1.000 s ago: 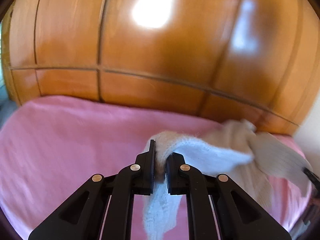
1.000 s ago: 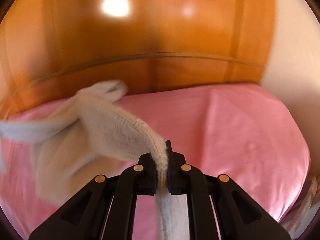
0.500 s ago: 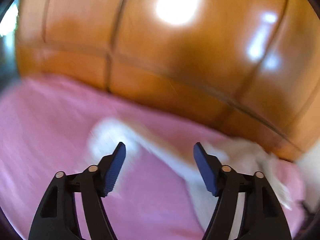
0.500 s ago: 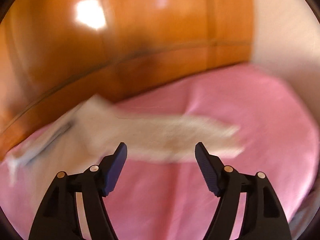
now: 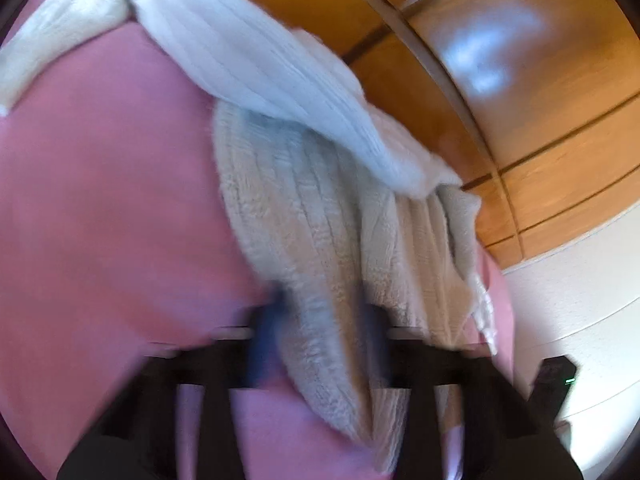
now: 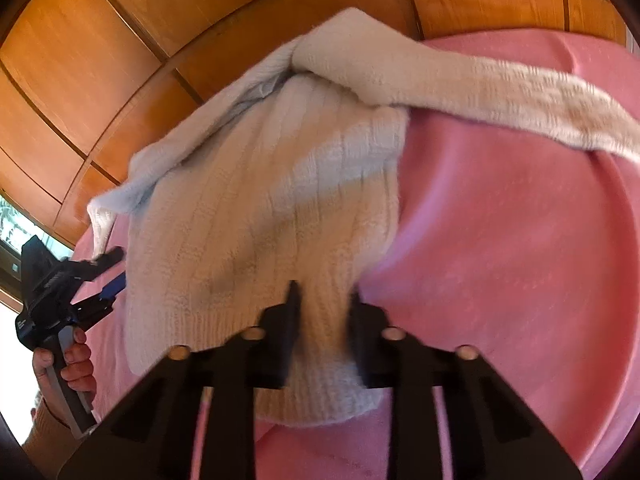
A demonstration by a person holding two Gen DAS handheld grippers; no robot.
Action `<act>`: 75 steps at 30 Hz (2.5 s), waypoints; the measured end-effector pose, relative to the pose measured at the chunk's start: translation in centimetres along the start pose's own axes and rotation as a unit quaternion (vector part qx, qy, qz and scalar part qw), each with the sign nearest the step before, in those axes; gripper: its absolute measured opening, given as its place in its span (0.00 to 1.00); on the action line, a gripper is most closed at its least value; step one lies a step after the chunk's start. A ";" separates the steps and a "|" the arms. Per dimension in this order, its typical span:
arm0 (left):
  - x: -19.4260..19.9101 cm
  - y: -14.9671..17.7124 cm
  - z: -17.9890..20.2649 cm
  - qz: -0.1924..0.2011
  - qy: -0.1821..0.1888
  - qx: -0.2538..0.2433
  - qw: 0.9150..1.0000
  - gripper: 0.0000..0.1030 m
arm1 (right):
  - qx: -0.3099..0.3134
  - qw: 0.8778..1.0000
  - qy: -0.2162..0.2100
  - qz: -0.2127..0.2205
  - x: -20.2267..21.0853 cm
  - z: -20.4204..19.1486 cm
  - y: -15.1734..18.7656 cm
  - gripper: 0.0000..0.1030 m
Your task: Fold small clothes
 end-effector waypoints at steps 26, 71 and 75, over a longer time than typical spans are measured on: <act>19.4 11.7 -7.5 0.004 -0.075 -0.048 0.996 0.03 | 0.038 0.999 0.001 -0.009 13.4 -1.3 14.0 0.06; 21.3 0.8 -14.2 0.130 -0.251 -0.051 0.958 0.57 | 0.161 0.986 0.017 -0.040 -0.8 -10.8 14.6 0.80; 19.3 -5.0 -15.3 0.142 -0.242 -0.028 0.959 0.57 | 0.175 0.983 0.026 -0.045 -1.0 -11.2 14.8 0.81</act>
Point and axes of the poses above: each gripper's, at about its wrist camera, not at the fingertips, and x roughly against the way its jaws point, z to its right, y to its underside, the point moved 4 cm from there along -x, roughly the way its jaws point, and after that the axes turned 5 degrees about -y, right-handed, at the moved point
